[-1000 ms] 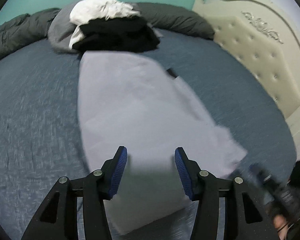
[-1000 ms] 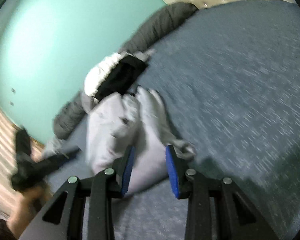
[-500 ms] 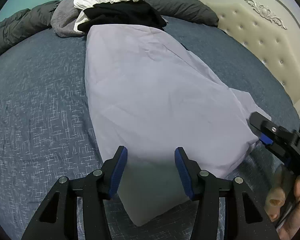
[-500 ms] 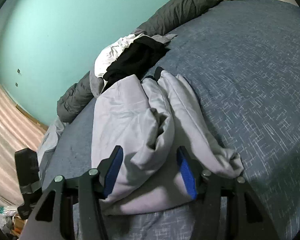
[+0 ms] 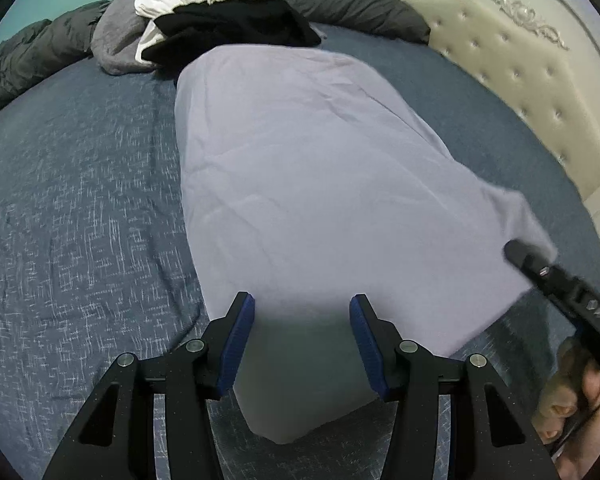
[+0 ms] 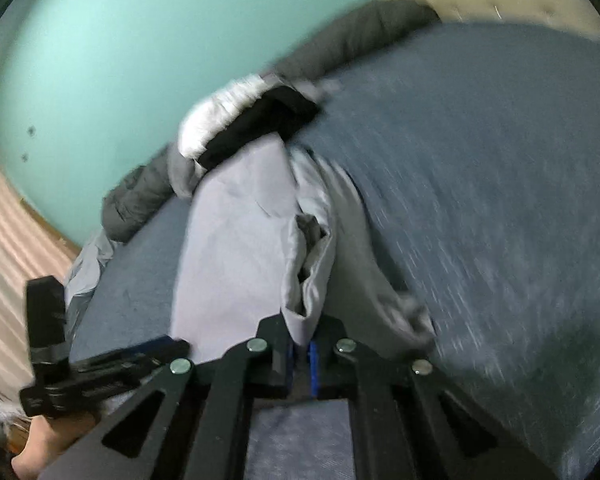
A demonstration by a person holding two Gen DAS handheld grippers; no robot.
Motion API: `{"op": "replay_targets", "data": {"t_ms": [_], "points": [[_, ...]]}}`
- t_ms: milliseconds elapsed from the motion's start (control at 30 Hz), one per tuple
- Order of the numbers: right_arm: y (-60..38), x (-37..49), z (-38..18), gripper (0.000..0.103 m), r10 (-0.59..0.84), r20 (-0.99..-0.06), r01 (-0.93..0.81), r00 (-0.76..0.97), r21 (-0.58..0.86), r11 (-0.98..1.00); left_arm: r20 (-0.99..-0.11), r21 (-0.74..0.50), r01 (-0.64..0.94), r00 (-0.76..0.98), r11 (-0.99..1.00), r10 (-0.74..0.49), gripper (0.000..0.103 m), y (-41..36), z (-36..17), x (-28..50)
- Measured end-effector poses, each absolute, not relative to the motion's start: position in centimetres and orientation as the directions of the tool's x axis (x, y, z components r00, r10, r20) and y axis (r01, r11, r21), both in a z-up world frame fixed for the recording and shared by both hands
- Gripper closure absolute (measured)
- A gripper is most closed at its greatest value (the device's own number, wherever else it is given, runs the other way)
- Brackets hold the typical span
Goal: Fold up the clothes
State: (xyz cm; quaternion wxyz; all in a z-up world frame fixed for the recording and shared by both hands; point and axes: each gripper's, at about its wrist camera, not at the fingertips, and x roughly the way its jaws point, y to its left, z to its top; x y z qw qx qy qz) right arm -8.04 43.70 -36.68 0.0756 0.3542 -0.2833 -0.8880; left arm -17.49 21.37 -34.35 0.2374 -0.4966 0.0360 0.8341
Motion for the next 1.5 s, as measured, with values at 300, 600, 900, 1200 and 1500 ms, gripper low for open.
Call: {"op": "replay_targets", "data": {"t_ms": [300, 600, 900, 1200, 1500], "points": [[46.9, -6.3, -37.3, 0.072, -0.301, -0.569, -0.176, -0.765, 0.635, -0.752, -0.859, -0.180, -0.421, -0.374, -0.889, 0.351, 0.048, 21.3, -35.2, -17.4], [44.7, -7.1, -34.5, 0.082, -0.321, -0.523, -0.056, -0.790, 0.582, -0.811, -0.854, -0.179, -0.419, -0.383, -0.890, 0.352, 0.047, 21.2, -35.2, -17.5], [44.1, -10.6, -39.6, 0.103, -0.345, -0.686, -0.150, -0.640, 0.553, -0.820, -0.861, -0.196, -0.416, -0.361, -0.888, 0.359, 0.047, 20.1, -36.2, -17.4], [44.0, -11.7, -41.3, 0.103, -0.324, -0.740, -0.201, -0.590, 0.523, -0.828, -0.872, -0.209, -0.406, -0.335, -0.889, 0.358, 0.047, 20.1, -37.5, -17.4], [46.2, -9.4, -35.8, 0.098, -0.299, -0.628, -0.156, -0.719, 0.564, -0.811, -0.845, -0.221, -0.414, -0.372, -0.883, 0.385, 0.047, 18.8, -34.9, -17.2]]}}
